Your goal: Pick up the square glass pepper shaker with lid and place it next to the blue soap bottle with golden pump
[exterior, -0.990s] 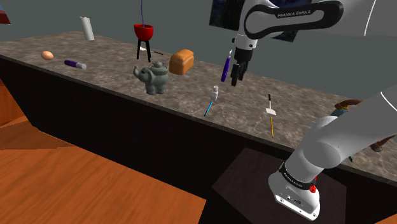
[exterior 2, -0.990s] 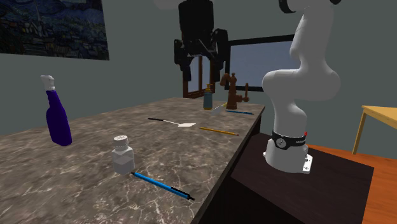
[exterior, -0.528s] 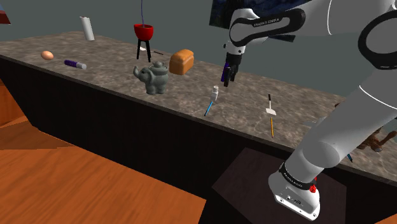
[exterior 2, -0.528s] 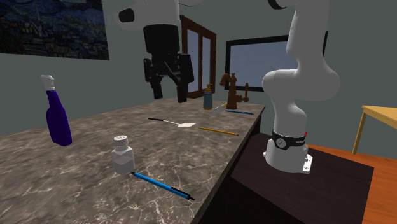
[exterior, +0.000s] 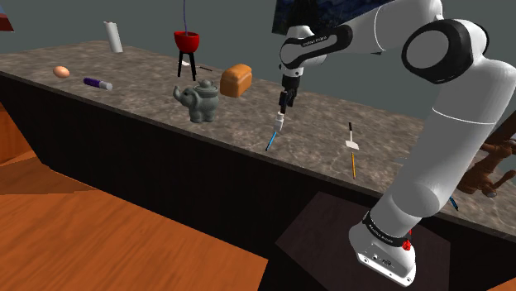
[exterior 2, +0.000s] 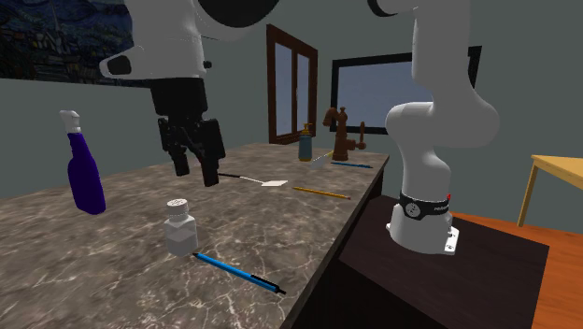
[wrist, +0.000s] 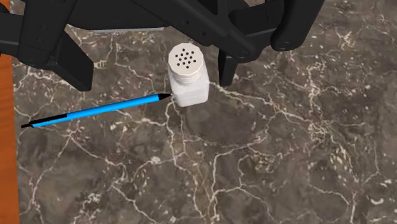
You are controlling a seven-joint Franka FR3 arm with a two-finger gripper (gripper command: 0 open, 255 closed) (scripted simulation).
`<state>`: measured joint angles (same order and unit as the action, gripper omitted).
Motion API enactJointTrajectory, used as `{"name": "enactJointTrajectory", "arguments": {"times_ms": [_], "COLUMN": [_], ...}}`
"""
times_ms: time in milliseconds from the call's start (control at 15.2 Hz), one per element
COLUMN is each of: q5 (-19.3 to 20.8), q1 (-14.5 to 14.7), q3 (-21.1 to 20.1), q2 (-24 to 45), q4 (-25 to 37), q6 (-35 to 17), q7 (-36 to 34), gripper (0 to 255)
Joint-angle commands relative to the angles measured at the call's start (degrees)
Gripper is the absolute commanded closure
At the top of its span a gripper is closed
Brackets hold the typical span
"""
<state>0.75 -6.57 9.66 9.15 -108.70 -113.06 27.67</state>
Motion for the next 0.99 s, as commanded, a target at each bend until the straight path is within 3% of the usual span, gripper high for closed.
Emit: {"name": "enactJointTrajectory", "arguments": {"times_ms": [0,528,924], "q5": [-0.59,-0.91,-0.91], "q1": [-0.68,-0.92,-0.92], "q3": [0.23,0.15,0.15], "q2": [4.66,6.65,6.64], "q4": [4.56,1.12,1.12], "q6": [-0.11,-5.52,-5.52], "q7": [1.61,1.90,1.90], "gripper": [0,0,0]}}
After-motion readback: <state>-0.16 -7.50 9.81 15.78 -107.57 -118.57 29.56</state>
